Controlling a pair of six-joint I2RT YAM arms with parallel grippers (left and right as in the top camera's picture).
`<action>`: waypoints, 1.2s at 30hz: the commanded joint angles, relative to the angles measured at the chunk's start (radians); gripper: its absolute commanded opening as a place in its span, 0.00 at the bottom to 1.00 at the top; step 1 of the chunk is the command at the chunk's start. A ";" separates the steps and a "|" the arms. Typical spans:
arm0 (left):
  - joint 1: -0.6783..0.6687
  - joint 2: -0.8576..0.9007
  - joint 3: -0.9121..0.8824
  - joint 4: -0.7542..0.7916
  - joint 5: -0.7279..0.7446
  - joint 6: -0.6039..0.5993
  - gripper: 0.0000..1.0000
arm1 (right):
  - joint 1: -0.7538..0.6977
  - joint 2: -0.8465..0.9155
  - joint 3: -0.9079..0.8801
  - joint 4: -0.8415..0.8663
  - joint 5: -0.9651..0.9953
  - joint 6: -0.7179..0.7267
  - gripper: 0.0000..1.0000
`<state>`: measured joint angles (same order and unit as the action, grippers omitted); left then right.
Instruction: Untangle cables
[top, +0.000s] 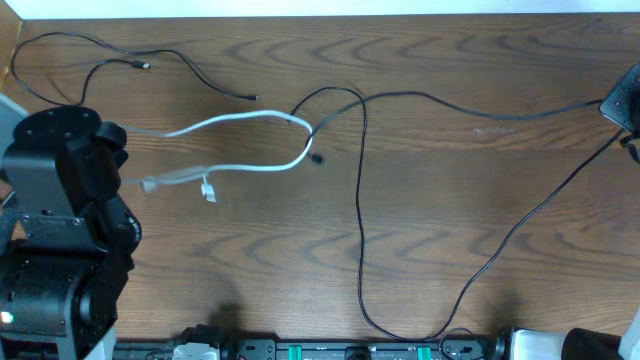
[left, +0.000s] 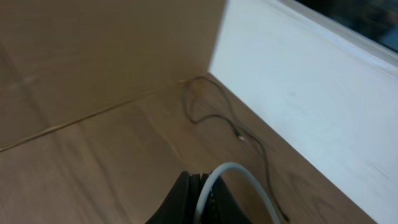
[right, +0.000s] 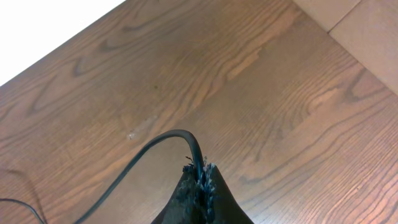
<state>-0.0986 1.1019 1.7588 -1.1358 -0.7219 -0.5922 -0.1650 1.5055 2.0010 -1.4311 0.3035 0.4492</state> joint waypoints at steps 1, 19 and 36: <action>0.006 0.000 -0.005 -0.024 -0.147 -0.116 0.07 | -0.008 0.005 0.003 -0.002 0.038 0.030 0.01; 0.027 0.014 -0.008 -0.031 -0.420 -0.154 0.07 | -0.010 0.008 -0.001 -0.003 0.047 0.030 0.01; 0.200 0.207 -0.031 0.145 -0.112 -0.056 0.08 | -0.012 0.019 -0.001 -0.013 0.035 0.070 0.01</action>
<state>0.0277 1.3239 1.7264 -1.0145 -0.9188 -0.6792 -0.1654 1.5215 2.0010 -1.4406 0.3069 0.5056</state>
